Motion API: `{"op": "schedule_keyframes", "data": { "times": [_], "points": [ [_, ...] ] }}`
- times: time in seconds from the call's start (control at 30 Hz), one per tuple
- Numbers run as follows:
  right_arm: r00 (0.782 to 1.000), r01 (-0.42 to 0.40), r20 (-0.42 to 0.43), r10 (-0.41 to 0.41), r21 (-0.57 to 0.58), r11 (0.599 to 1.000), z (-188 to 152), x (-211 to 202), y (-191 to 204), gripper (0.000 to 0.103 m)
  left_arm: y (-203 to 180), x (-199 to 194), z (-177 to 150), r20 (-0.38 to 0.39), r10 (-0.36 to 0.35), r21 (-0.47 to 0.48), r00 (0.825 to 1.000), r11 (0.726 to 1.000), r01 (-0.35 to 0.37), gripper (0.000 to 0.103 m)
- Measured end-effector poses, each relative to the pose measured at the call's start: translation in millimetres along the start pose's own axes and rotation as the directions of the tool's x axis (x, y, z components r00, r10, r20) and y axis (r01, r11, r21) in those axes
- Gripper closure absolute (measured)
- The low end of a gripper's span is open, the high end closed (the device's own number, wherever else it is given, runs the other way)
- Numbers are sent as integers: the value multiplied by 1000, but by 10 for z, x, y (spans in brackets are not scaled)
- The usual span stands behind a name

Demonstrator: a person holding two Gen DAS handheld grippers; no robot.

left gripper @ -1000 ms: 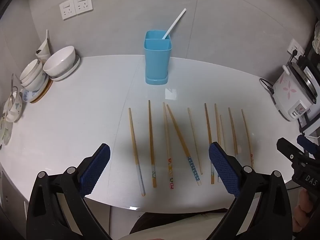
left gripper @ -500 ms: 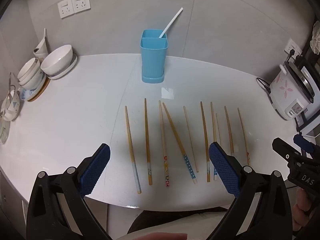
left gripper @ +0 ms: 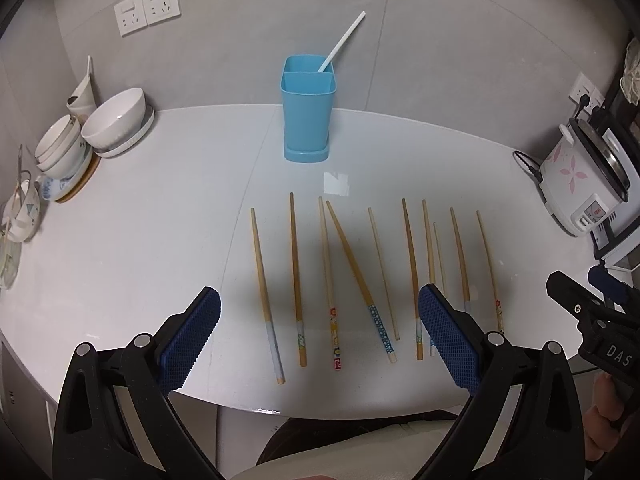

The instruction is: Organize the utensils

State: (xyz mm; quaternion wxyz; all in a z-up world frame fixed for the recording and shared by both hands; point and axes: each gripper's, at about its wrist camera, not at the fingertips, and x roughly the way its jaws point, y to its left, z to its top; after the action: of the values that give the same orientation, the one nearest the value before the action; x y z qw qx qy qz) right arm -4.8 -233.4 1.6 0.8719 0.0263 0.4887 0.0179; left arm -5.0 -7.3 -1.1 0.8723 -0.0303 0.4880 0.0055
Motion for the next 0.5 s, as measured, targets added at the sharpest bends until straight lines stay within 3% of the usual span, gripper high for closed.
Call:
{"op": "schedule_keyframes", "data": {
  "times": [0.5],
  "points": [
    [1000,-1,4,1,0,1000,14,-28,1,8,-5,-5,9,5,2,8,1000,1000,-2,6]
  ]
}}
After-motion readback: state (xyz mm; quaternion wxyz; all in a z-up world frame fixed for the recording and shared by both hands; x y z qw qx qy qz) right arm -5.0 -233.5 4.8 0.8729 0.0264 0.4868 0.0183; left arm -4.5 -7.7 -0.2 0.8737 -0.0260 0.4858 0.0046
